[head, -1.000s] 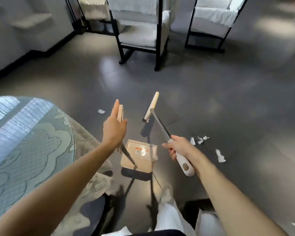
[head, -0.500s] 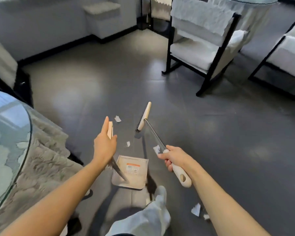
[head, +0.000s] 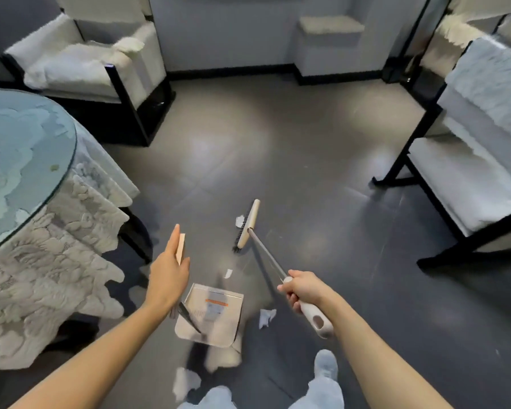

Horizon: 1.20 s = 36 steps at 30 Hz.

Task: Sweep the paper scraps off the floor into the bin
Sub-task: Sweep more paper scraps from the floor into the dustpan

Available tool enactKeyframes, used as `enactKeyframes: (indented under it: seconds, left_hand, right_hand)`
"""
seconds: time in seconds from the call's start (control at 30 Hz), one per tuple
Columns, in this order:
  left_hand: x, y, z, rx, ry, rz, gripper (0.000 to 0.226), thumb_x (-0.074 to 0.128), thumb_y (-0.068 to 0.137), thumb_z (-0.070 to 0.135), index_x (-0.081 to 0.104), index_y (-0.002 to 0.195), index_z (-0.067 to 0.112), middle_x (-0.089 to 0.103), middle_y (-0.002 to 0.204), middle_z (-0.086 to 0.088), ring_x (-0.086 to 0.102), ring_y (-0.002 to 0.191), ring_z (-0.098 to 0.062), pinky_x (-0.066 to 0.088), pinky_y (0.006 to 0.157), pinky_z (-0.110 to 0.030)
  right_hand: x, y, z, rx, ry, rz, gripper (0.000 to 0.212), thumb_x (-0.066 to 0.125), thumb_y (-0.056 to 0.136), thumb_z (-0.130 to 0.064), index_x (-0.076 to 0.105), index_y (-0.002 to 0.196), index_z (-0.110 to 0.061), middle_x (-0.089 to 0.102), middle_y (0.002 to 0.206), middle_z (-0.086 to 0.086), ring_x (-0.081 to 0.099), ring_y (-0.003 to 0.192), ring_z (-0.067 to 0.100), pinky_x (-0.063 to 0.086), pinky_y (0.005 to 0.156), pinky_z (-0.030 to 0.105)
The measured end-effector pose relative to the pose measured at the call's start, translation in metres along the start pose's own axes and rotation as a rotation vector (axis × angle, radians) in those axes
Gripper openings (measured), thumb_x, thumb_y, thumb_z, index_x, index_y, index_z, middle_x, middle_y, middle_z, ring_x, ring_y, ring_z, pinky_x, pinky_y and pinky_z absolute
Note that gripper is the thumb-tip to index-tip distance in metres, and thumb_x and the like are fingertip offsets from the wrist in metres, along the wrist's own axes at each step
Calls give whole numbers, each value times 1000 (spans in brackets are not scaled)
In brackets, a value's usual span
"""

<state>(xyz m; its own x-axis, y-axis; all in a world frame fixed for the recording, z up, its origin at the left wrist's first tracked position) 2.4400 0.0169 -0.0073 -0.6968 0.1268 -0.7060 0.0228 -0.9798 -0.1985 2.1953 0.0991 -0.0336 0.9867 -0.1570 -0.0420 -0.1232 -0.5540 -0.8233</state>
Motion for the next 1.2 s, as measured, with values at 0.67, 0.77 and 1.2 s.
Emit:
enactKeyframes:
  seconds: [0.67,0.77,1.2]
  left_hand:
    - [104,31,77,-418,-51,457,69,50,96,8,19,149,39,50,142,0,50,126,-27,36,95,-32]
    - [109,35,84,-473,-63,494,69,50,96,9,20,149,39,52,139,-5,49,124,-32,35,90,-32]
    - [143,-63,104,-601,-178,617,65,48,98,14,18,149,40,35,151,3,36,137,-25,28,109,-34]
  right_hand:
    - [-159,228,-173,-107,-971,-230,20,31,92,-6,37,108,-16,51,65,9,47,48,19,39,44,22]
    - [-167,248,-167,58,-859,-259,21,35,94,-4,34,109,-19,43,68,7,40,49,15,35,44,22]
    - [-163,221,-130,-113,-1576,-393,53,33,88,-4,32,141,-10,64,86,9,54,55,18,43,49,24]
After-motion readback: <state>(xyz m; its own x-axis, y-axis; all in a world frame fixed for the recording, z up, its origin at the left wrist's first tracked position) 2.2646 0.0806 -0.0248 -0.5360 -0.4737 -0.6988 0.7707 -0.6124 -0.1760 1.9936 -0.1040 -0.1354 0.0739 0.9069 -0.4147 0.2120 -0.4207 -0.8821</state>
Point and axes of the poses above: each hand's wrist, its own y-axis towards the middle knuckle, its own x-axis out of the palm, z = x × y, the point moved 2 cm from there along y, towards the middle knuckle
